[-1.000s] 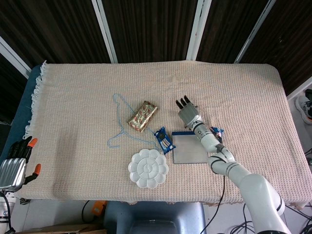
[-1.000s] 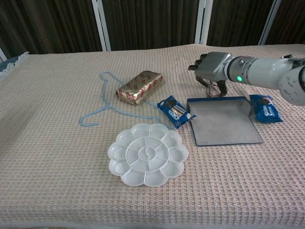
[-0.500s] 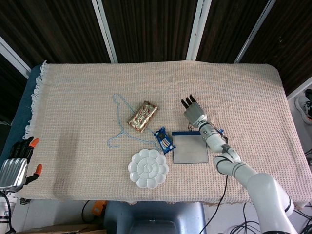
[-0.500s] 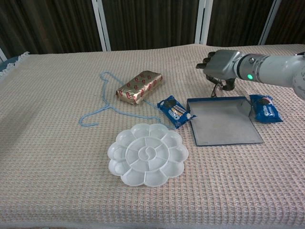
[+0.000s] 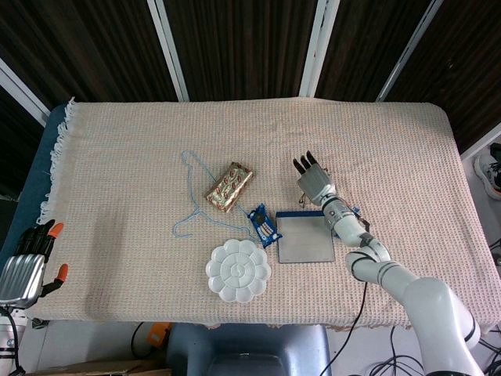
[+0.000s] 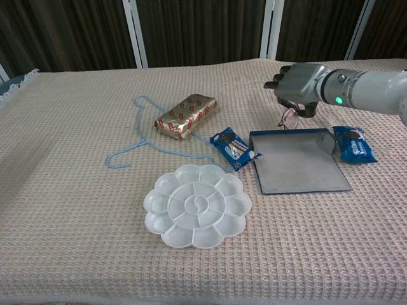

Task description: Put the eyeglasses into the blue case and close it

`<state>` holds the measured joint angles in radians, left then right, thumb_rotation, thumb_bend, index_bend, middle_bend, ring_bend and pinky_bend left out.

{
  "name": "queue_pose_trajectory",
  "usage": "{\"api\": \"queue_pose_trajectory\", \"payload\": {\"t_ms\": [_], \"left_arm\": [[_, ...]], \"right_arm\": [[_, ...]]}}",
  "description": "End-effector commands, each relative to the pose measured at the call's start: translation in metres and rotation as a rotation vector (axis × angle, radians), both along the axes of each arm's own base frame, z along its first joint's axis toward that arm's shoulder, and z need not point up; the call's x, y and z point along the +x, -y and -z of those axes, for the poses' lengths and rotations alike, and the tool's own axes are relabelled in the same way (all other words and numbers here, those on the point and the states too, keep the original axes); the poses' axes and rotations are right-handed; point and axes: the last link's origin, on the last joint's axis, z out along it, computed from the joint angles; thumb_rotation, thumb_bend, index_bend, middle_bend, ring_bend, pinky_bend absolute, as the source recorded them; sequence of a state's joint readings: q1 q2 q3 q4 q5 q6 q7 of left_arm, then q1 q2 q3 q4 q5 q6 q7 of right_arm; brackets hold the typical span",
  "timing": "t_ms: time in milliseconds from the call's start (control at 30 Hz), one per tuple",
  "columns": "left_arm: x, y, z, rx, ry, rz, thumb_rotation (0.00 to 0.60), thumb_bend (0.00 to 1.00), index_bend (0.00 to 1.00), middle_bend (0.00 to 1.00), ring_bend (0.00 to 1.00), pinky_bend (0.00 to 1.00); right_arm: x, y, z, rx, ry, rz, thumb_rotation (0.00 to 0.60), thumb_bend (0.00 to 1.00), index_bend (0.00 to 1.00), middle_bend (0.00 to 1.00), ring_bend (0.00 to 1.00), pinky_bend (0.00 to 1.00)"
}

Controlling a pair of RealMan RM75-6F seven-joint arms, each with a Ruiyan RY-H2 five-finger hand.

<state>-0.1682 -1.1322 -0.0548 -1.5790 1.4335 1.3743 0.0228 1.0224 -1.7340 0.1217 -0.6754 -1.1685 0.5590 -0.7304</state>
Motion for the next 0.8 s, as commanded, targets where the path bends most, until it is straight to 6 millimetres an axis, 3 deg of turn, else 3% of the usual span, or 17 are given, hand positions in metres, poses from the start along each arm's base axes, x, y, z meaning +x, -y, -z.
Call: {"api": "queue_pose_trajectory", "payload": {"t_ms": [33, 200, 500, 667, 800], "left_arm": [[0.000, 0.000, 0.000, -0.002, 0.000, 0.002, 0.600, 0.41, 0.00, 0.00, 0.00, 0.03], [0.002, 0.002, 0.003, -0.015, -0.001, 0.015, 0.600, 0.41, 0.00, 0.00, 0.00, 0.03], [0.008, 0.009, 0.006, -0.037, 0.001, 0.054, 0.600, 0.41, 0.00, 0.00, 0.00, 0.03], [0.010, 0.012, 0.006, -0.040, 0.001, 0.065, 0.600, 0.41, 0.00, 0.00, 0.00, 0.03], [0.010, 0.014, 0.005, -0.037, 0.006, 0.072, 0.600, 0.41, 0.00, 0.00, 0.00, 0.03]], "right_arm": [[0.002, -0.002, -0.012, -0.016, 0.032, -0.013, 0.600, 0.78, 0.73, 0.02, 0.00, 0.04], [0.002, -0.016, -0.038, -0.026, 0.108, -0.004, 0.600, 0.78, 0.73, 0.02, 0.00, 0.04], [-0.003, -0.072, -0.092, -0.090, 0.232, 0.060, 0.600, 0.78, 0.72, 0.02, 0.00, 0.04], [-0.002, -0.094, -0.105, -0.097, 0.331, 0.135, 0.600, 0.78, 0.72, 0.02, 0.00, 0.04], [-0.002, -0.113, -0.102, -0.063, 0.450, 0.230, 0.600, 0.78, 0.71, 0.02, 0.00, 0.04]]}}
